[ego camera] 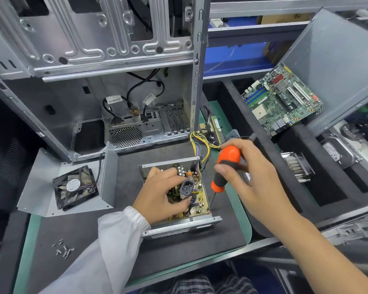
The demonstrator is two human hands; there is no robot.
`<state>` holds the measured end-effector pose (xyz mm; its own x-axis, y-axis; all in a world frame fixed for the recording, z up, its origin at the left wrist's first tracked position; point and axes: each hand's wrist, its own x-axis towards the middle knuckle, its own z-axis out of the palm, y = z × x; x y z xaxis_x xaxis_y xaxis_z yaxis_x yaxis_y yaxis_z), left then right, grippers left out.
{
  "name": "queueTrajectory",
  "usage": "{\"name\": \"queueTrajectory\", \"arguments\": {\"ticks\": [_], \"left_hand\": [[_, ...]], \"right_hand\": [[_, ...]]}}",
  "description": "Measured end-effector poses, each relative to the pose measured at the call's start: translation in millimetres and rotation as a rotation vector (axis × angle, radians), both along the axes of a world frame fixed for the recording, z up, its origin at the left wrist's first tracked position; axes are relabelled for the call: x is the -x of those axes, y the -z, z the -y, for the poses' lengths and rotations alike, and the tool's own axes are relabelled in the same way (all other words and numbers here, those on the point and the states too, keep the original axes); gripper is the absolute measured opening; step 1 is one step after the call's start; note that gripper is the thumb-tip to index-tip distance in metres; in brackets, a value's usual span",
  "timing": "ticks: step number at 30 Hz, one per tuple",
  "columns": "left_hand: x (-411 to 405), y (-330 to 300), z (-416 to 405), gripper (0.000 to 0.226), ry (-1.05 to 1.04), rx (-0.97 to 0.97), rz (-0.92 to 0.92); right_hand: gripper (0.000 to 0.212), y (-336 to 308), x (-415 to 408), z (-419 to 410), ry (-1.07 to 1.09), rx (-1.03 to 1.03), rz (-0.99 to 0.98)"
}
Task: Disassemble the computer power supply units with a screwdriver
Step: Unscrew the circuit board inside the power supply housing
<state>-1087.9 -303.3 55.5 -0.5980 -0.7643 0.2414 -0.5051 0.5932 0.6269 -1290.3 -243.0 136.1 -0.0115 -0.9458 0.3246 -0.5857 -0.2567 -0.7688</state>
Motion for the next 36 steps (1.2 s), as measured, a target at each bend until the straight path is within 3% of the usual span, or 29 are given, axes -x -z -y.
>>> {"name": "queueTrajectory", "arguments": {"ticks": [8, 11, 16, 22, 25, 31, 33, 36], "left_hand": [[-1.4, -15.4, 7.0, 0.043, 0.051, -0.004, 0.157], [2.8, -18.3, 2.7, 0.036, 0.052, 0.045, 0.250], [10.1, -32.6, 7.3, 0.035, 0.054, -0.078, 0.337], [25.1, -73.3, 21.8, 0.034, 0.352, -0.513, 0.096], [37.1, -71.7, 17.4, 0.025, 0.360, -0.663, -0.088], [36.3, -50.9, 10.9, 0.018, 0.272, -0.718, -0.296], [34.9, -49.7, 11.4, 0.010, 0.284, -0.709, -0.311], [35.8, -41.4, 14.9, 0.018, 0.254, -0.765, -0.344]], "right_hand": [[0.034, -12.1, -1.6, -1.4, -0.102, 0.017, -0.095], [0.034, -12.1, 1.0, -2.8, -0.097, 0.025, -0.082], [0.030, -13.8, 4.6, -3.9, -0.121, 0.033, -0.065], [0.027, -16.9, 8.8, -3.8, -0.191, -0.016, -0.035], [0.028, -17.9, 13.1, -2.8, -0.254, -0.045, -0.048], [0.033, -20.4, 2.7, 3.5, -0.208, -0.031, -0.080], [0.035, -20.8, -6.0, 6.5, -0.106, 0.016, -0.012], [0.030, -17.5, -10.3, 5.8, 0.004, 0.007, 0.149]]}}
